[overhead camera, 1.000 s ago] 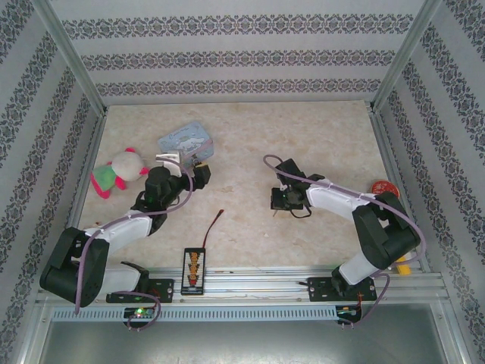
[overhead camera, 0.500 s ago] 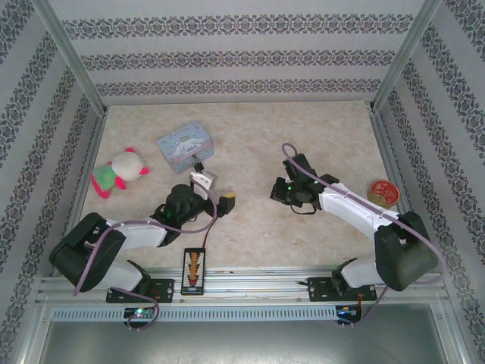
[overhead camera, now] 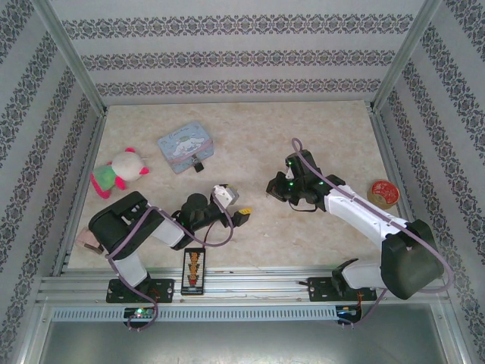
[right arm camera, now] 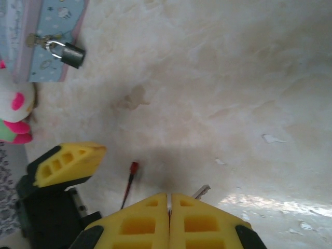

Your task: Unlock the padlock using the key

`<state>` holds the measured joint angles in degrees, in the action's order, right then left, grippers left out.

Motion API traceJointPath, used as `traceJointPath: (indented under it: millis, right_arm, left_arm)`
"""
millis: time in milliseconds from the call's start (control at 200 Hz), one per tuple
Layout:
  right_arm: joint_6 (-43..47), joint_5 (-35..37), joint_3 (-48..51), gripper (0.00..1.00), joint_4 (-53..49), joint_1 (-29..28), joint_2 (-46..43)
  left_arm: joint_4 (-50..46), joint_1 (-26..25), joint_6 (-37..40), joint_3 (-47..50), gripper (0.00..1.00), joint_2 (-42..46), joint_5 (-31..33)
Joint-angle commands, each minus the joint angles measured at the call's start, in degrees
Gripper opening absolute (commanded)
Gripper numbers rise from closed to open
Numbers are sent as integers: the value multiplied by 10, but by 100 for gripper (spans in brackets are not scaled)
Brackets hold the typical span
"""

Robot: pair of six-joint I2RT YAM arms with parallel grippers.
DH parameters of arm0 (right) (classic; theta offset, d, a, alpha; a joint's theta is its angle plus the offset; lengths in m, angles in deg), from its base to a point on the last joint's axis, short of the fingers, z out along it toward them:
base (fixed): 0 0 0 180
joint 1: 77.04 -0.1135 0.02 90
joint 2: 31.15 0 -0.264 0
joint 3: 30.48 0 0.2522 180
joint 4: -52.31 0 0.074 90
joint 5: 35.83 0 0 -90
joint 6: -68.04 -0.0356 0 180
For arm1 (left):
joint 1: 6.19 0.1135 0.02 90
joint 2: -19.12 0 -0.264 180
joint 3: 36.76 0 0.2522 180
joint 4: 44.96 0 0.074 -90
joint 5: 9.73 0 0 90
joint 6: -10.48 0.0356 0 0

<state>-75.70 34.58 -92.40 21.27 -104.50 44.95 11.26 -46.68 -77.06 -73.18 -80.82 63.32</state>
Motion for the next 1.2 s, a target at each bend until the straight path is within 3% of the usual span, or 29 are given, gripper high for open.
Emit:
traceJointPath:
  millis: [0, 185, 355, 1194]
  right_arm:
    - [-29, -39, -6, 0, 36, 6, -9]
    - [-39, -57, -5, 0, 48, 6, -5]
    - [-45, -68, -1, 0, 74, 0, 1]
    - [-43, -107, -13, 0, 121, -28, 34]
  left_arm:
    - [84, -13, 32, -19, 83, -26, -20]
    - [115, -16, 41, -31, 75, -64, -45]
    - [84, -22, 61, -51, 69, -68, -55]
    - [70, -24, 45, -76, 35, -82, -6]
